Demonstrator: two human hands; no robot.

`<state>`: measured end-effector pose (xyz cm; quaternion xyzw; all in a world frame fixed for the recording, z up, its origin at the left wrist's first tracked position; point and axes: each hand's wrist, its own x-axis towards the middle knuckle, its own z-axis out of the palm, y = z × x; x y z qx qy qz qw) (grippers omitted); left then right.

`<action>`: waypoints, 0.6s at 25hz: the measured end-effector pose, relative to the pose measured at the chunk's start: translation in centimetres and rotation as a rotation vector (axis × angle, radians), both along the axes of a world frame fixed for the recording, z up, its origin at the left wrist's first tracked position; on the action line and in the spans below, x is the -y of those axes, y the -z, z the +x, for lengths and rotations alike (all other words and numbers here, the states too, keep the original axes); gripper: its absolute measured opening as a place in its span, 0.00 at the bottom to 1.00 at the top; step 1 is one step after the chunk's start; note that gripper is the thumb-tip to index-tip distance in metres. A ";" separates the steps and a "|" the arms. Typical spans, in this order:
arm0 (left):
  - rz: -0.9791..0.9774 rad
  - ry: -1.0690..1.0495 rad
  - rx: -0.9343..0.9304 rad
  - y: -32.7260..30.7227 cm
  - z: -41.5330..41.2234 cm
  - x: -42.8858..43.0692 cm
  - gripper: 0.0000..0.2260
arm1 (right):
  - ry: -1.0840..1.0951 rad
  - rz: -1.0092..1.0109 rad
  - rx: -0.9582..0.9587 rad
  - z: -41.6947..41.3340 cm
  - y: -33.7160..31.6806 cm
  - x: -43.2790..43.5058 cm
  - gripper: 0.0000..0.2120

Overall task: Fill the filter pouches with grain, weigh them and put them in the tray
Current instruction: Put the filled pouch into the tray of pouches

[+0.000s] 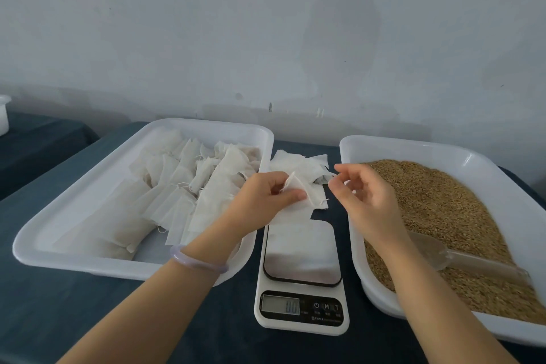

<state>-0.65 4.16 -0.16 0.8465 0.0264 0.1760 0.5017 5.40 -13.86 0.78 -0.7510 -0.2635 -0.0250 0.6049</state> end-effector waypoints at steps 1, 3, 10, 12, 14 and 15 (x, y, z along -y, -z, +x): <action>-0.015 0.030 -0.017 -0.1 -0.2 0.0 0.12 | -0.055 -0.006 0.129 -0.3 -0.1 0.2 0.10; -0.035 0.076 -0.030 -0.2 -0.3 0.1 0.15 | -0.150 -0.051 0.297 -0.8 0.0 0.2 0.08; -0.016 0.077 -0.023 0.3 -0.1 0.1 0.18 | -0.151 -0.220 0.280 -0.8 0.3 -0.3 0.05; -0.022 0.128 -0.027 0.0 -0.3 0.1 0.13 | -0.101 -0.173 0.264 -0.7 0.4 -0.2 0.06; -0.006 0.138 -0.031 -0.1 -0.4 0.2 0.13 | -0.121 -0.102 0.252 -0.8 0.2 -0.1 0.06; 0.011 0.126 -0.035 -0.2 -0.3 0.2 0.14 | -0.132 -0.087 0.271 -1.0 0.2 -0.1 0.08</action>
